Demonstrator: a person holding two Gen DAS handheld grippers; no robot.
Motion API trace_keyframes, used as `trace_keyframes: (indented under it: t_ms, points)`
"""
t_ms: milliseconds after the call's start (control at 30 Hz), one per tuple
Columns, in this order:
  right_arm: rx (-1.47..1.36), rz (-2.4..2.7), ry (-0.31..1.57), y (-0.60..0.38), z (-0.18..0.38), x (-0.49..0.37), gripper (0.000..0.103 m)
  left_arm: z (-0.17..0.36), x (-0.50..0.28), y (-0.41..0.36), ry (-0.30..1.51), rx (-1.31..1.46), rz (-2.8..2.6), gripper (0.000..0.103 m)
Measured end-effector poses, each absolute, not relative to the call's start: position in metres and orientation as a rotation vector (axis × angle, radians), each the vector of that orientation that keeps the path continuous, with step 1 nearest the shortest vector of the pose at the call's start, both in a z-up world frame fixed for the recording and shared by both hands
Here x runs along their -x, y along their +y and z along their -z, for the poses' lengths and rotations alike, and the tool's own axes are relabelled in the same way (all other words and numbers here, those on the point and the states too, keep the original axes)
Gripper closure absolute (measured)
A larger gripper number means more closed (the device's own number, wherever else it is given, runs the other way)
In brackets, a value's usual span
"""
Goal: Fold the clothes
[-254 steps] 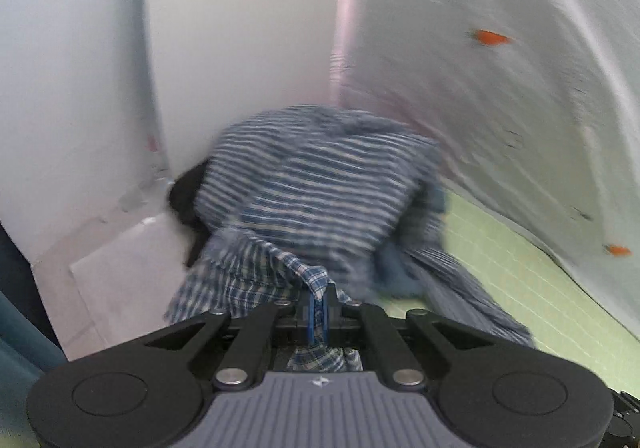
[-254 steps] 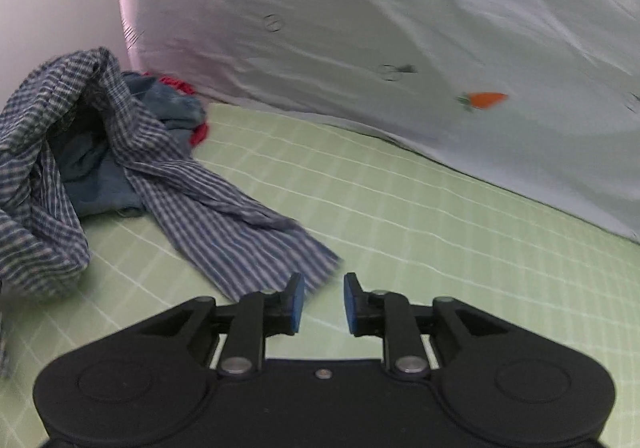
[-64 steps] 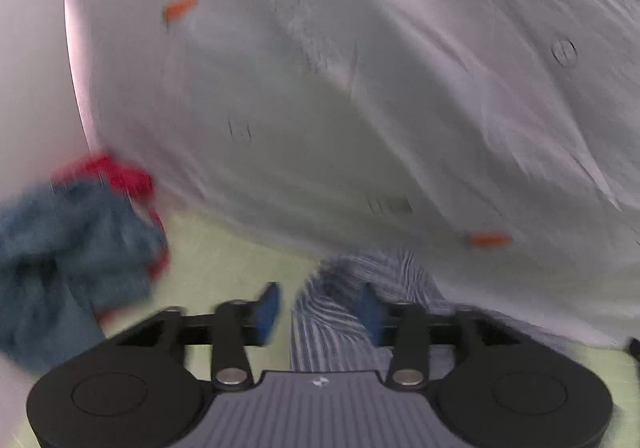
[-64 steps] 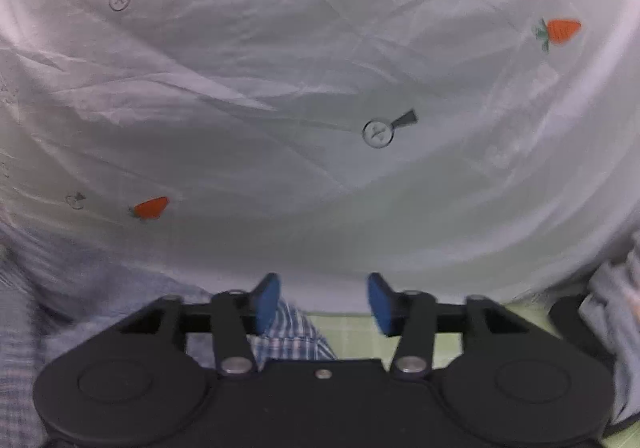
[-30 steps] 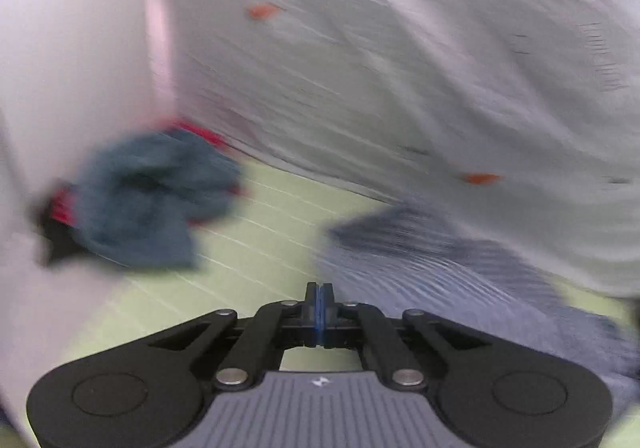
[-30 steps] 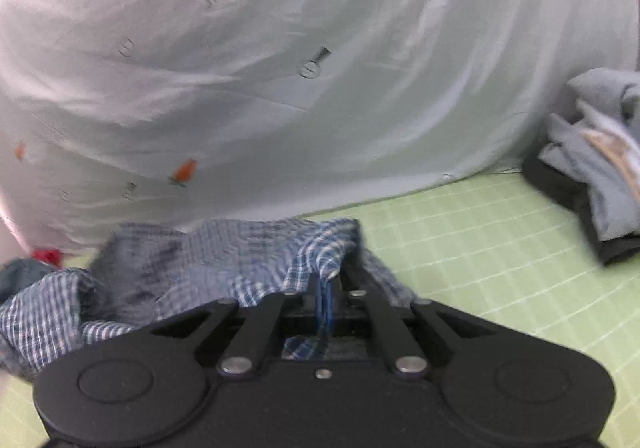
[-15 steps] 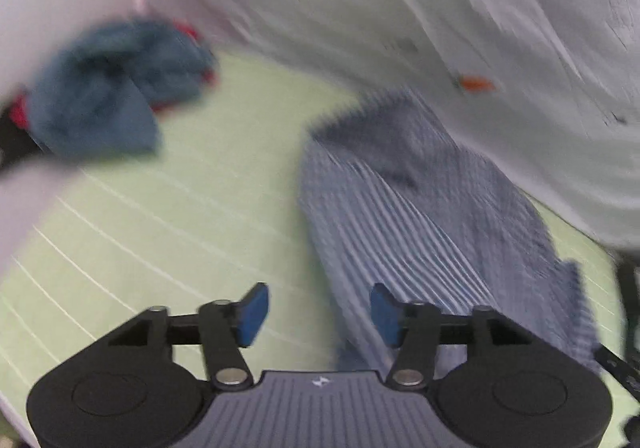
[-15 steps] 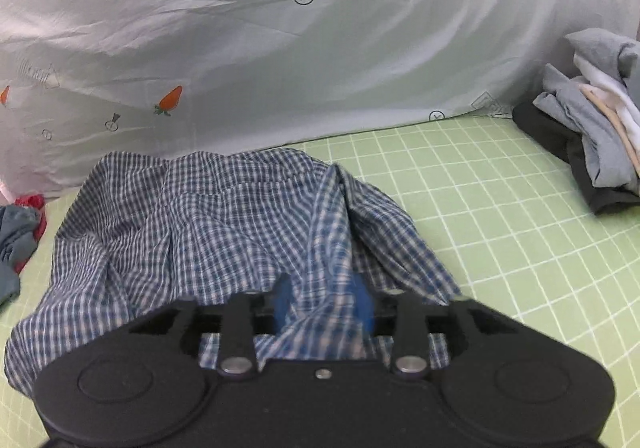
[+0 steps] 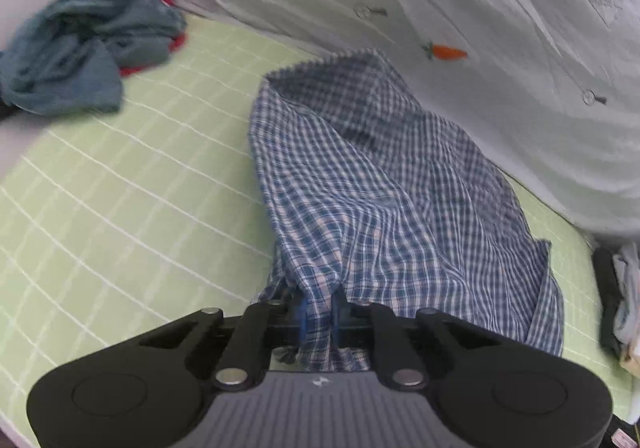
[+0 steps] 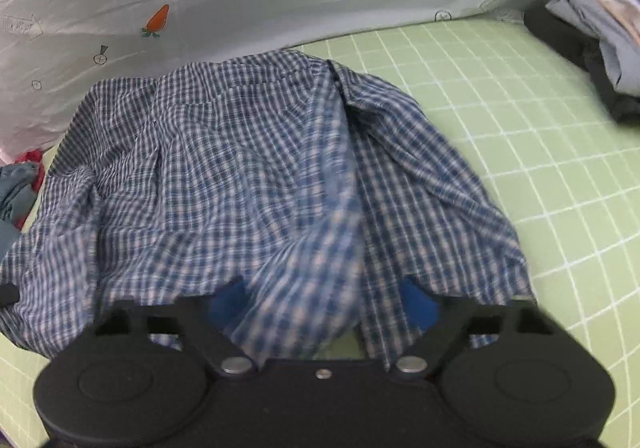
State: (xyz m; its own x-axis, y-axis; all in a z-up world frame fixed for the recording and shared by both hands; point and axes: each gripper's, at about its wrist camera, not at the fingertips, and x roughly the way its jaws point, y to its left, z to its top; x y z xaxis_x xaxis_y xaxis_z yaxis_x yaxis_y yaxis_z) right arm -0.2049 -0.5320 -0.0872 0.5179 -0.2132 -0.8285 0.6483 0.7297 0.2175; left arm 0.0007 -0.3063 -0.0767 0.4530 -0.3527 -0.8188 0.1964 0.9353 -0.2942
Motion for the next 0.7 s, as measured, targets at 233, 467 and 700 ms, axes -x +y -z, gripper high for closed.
trace_keyframes:
  t_ms: [233, 467, 700]
  points:
    - [-0.547, 0.501, 0.856, -0.529, 0.081, 0.21, 0.1, 0.063, 0.001, -0.291, 1.005, 0.154, 0.289, 0.087]
    - [-0.54, 0.492, 0.863, -0.529, 0.08, 0.203, 0.051, 0.06, 0.011, -0.285, 0.974, 0.132, 0.29, 0.035]
    - [-0.544, 0.463, 0.913, -0.522, 0.091, 0.196, 0.0, 0.067, 0.014, -0.301, 0.999, 0.131, 0.34, 0.013]
